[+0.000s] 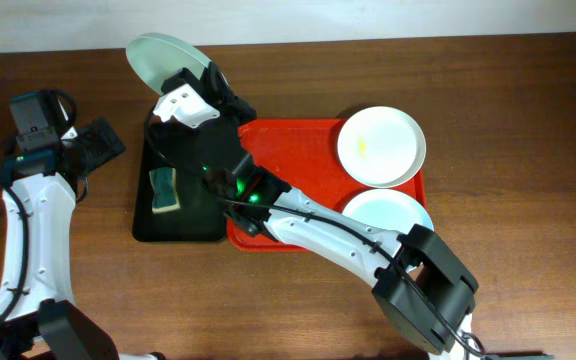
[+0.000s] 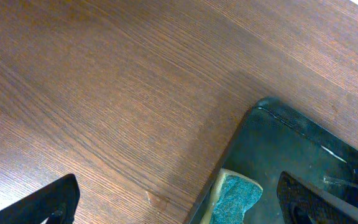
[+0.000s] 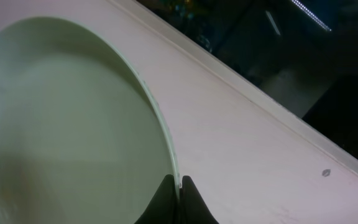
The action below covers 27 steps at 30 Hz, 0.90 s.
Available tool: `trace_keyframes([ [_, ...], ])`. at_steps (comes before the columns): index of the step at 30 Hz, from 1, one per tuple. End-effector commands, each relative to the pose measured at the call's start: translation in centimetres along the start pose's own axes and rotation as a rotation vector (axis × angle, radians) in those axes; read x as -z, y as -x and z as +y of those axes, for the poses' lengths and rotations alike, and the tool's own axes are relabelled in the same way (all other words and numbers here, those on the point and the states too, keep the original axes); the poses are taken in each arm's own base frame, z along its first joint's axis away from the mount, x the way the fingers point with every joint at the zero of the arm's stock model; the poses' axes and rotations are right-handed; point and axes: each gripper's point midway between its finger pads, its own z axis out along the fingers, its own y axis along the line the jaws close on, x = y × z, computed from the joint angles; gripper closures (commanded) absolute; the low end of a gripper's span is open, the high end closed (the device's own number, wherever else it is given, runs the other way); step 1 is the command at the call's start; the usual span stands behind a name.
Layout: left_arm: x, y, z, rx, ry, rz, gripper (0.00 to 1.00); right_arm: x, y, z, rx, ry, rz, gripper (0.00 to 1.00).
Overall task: Clean dirty plates on tray and stack at the side
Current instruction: 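Lift the light-green plate with the right gripper and carry it rightward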
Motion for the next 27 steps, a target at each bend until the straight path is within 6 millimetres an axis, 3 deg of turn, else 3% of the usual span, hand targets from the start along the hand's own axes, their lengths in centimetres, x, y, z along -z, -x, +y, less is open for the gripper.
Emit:
trace_keyframes([
  [1, 0.2, 0.4, 0.2, 0.015, 0.004, -0.012, 0.01, 0.1, 1.5, -2.0, -0.051, -0.041, -0.014, 0.96],
  [4, 0.2, 0.4, 0.2, 0.014, 0.003, -0.012, 0.01, -0.3, 0.1, -1.7, -0.133, -0.025, 0.028, 0.96],
  [8, 0.2, 0.4, 0.2, 0.014, 0.004, -0.012, 0.01, -1.1, -5.7, -0.3, -0.334, 0.028, 0.22, 0.96],
  [12, 0.2, 0.4, 0.2, 0.015, 0.004, -0.012, 0.01, -1.2, -12.1, 2.4, -0.534, 0.217, 0.46, 0.96],
  [14, 0.2, 0.4, 0.2, 0.014, 0.004, -0.012, 0.01, -1.4, -13.2, 2.8, -0.613, 0.32, 0.517, 0.96],
  [17, 0.2, 0.4, 0.2, 0.014, 0.003, -0.012, 0.01, -1.2, -12.2, 2.7, -0.73, 0.536, 0.536, 0.96],
  [19, 0.2, 0.4, 0.2, 0.014, 0.003, -0.012, 0.01, -1.1, -11.1, 1.0, -0.806, 0.676, 0.529, 0.96],
  [22, 0.2, 0.4, 0.2, 0.014, 0.003, -0.012, 0.01, -1.3, -11.8, -3.5, -0.925, 0.717, 0.574, 0.96],
  [23, 0.2, 0.4, 0.2, 0.015, 0.003, -0.012, 0.01, -1.3, -12.8, -5.4, -0.948, 0.707, 0.606, 0.96],
  [25, 0.2, 0.4, 0.2, 0.014, 0.004, -0.012, 0.01, -0.6, -16.9, -10.4, -0.992, 0.614, 0.736, 0.96],
  [27, 0.2, 0.4, 0.2, 0.014, 0.004, -0.012, 0.01, 0.3, -20.8, -14.0, -1.029, 0.518, 0.854, 0.96],
])
